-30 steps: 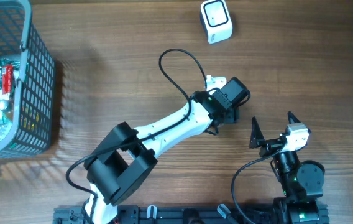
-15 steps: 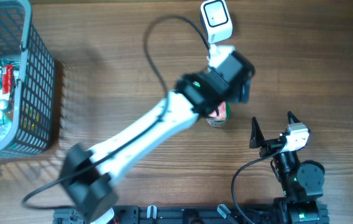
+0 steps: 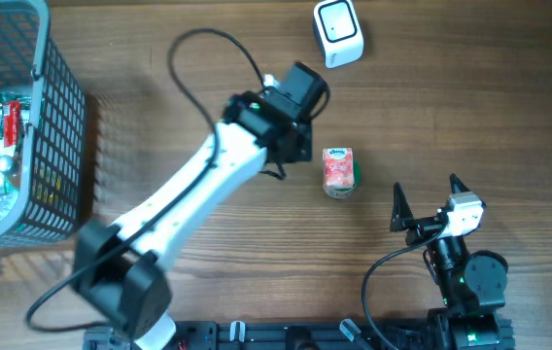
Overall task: Scan the item barcode
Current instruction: 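Carry the jar to the table centre and release it, left gripper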
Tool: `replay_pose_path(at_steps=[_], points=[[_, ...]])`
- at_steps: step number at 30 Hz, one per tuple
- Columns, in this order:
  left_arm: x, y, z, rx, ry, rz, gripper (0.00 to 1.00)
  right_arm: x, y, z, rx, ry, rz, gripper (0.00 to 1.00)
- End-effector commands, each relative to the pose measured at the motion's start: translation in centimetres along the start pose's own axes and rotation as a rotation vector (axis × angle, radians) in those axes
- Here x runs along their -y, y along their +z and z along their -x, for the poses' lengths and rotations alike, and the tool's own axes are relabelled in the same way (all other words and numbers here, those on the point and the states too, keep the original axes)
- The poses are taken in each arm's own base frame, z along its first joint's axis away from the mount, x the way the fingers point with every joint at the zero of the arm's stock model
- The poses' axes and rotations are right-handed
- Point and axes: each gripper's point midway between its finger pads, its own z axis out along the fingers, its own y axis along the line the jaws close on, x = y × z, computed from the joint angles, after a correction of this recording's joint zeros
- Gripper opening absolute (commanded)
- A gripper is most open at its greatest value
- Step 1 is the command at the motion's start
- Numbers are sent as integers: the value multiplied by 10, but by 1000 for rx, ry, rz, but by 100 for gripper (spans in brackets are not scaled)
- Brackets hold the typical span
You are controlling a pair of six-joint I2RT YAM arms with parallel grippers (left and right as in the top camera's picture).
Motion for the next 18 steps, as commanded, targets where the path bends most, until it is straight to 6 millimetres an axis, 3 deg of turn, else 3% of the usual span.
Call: replay_pose_path(at_steps=[1, 4, 7, 13, 14, 16, 17, 18], points=[[31, 38, -27, -117, 54, -56, 6, -3, 0, 1, 6, 10, 14, 100], [46, 52, -37, -133, 94, -59, 7, -3, 0, 1, 6, 10, 14, 100], [62, 51, -45, -123, 134, -81, 10, -3, 0, 1, 6, 10, 14, 100], [59, 48, -39, -99, 131, -62, 17, -3, 0, 1, 6, 10, 14, 100], [47, 39, -24, -53, 113, -23, 20, -3, 0, 1, 6, 11, 14, 99], [15, -1, 18, 65, 55, 72, 31, -3, 0, 1, 6, 10, 14, 100], [-6, -33, 45, 151, 9, 125, 36, -3, 0, 1, 6, 10, 14, 99], [-38, -82, 80, 279, -69, 185, 57, -3, 0, 1, 6, 10, 14, 100]])
